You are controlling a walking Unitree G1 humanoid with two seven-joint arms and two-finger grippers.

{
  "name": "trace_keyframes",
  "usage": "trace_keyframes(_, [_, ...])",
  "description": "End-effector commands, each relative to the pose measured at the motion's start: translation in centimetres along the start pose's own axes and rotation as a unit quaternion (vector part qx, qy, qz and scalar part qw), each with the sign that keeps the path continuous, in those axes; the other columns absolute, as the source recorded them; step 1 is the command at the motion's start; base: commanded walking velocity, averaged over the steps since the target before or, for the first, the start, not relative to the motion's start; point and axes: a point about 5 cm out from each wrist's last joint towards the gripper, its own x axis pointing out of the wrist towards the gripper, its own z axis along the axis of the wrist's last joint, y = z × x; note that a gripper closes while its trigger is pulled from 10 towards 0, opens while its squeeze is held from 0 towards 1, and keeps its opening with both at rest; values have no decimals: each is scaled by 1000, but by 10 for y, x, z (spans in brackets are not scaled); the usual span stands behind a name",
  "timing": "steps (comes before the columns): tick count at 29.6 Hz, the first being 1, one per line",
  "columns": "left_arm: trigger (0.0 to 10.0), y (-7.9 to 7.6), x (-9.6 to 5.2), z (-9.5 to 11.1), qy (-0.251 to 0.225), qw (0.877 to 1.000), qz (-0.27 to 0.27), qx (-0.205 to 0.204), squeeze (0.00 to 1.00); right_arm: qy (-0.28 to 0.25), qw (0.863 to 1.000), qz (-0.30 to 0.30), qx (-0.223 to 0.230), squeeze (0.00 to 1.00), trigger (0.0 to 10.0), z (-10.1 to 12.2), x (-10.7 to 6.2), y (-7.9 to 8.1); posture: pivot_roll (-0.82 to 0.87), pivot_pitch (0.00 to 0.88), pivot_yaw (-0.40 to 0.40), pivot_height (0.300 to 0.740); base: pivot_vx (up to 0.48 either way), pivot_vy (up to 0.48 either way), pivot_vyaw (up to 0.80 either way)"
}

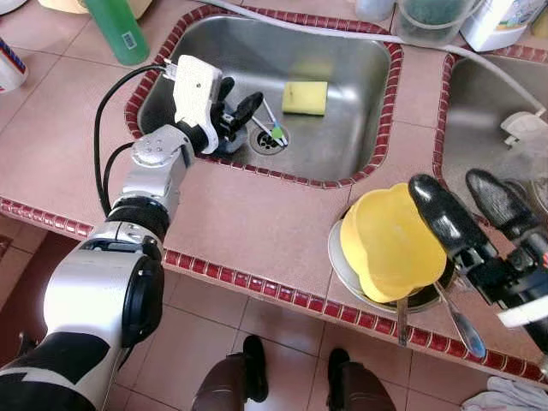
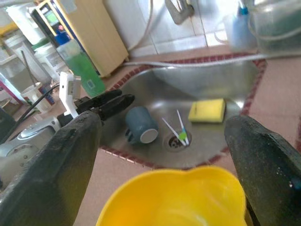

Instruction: Kitchen organization

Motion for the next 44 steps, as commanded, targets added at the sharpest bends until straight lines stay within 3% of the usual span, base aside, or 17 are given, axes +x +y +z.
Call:
trace_keyframes(1, [10000,3,2,13,-27,1000,-2,0,1000,5,1000,7,-4,0,10000,-5,3,0,-34,293,84,740,0,0,0])
trace_keyframes(3, [10000,4,1,16,-39,999,-2,0,996,0,1000,14,-7,0,10000,-7,9,-1,-21,278,80,740,0,0,0])
trace_keyframes(4, [10000,4,0,18,-52,999,-5,6,565,-3,1000,22,-8,0,10000,-10,15,0,-8,266,75,740,0,0,0])
trace_keyframes(5, [10000,3,-1,19,-56,998,-6,7,565,-4,1000,26,-8,0,10000,-12,18,-1,-4,262,73,740,0,0,0])
trace_keyframes(6, [10000,3,-1,19,-60,998,-5,6,43,-5,1000,30,-8,0,10000,-13,20,-1,5,256,70,740,0,0,0])
trace_keyframes(7, [10000,1,-3,20,-70,997,-6,3,0,-5,999,36,-9,0,10000,-17,25,-1,15,246,65,740,0,0,0])
trace_keyframes(12, [10000,-4,-11,21,-89,996,-5,-2,0,-8,999,43,-12,0,10000,-25,35,-6,42,225,49,740,0,0,0])
trace_keyframes(16, [10000,-9,-24,23,-108,993,20,-40,0,-18,999,46,-20,0,10000,-33,46,-9,68,191,31,740,0,0,0])
trace_keyframes(25, [10000,-26,-40,19,-101,991,59,-72,0,-64,996,16,-54,0,10000,-35,61,-21,75,137,14,740,0,0,0])
trace_keyframes(28, [10000,-34,-44,18,-91,990,65,-87,0,-78,995,1,-65,0,10000,-35,64,-23,76,131,12,740,0,0,0])
trace_keyframes(32, [10000,-47,-55,-1,-32,996,69,-52,0,-98,987,-54,-116,0,10000,-41,71,-31,72,105,5,740,0,0,0])
trace_keyframes(38, [10000,-61,-79,-19,-7,992,72,-99,0,-90,981,-87,-149,0,10000,-58,76,-35,71,65,-4,740,0,0,0])
trace_keyframes(44, [10000,-65,-86,-26,10,988,106,-108,0,-104,974,-105,-169,0,10000,-59,84,-39,68,28,-15,740,0,0,0])
